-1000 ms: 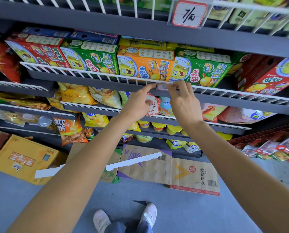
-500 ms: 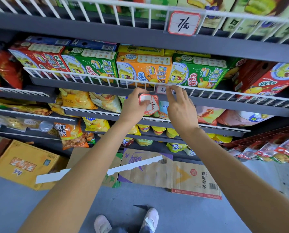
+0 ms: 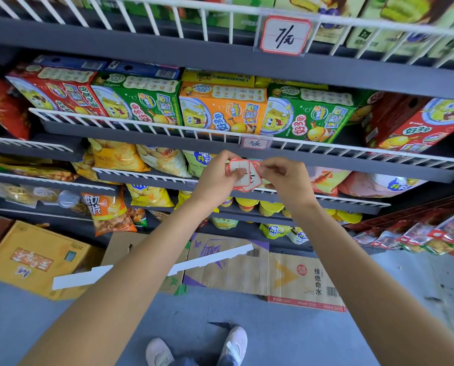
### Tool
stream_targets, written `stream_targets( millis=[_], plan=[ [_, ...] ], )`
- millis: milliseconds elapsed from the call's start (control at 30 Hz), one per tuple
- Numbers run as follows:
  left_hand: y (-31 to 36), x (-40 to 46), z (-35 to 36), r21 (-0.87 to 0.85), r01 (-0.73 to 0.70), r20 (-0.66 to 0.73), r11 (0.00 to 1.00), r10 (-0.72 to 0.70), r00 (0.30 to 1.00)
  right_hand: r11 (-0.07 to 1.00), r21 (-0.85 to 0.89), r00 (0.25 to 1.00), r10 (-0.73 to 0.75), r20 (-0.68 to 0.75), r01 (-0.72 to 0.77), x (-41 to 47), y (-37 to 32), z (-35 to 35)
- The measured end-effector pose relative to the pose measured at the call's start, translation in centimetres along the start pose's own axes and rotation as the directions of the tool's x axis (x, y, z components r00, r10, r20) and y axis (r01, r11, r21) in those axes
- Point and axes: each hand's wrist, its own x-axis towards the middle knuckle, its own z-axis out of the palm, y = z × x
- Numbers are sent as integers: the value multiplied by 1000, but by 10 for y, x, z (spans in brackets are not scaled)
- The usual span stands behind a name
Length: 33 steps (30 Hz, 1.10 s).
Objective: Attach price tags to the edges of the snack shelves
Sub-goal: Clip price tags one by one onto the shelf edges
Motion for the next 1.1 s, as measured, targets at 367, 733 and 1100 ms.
stream_targets(
  millis=[367, 733, 1100],
  plan=[
    [-61, -6, 27, 147, 49, 21, 988, -53, 998, 982, 62, 984, 179, 20, -180, -2, 58, 26],
    [-145, 7, 42, 143, 185, -90, 972, -173, 981, 966, 23, 967, 256, -6, -256, 9, 115, 70],
    [-214, 30, 30, -58, 276, -147, 959, -281, 948, 987, -97, 992, 124, -14, -125, 36, 145, 123]
  ],
)
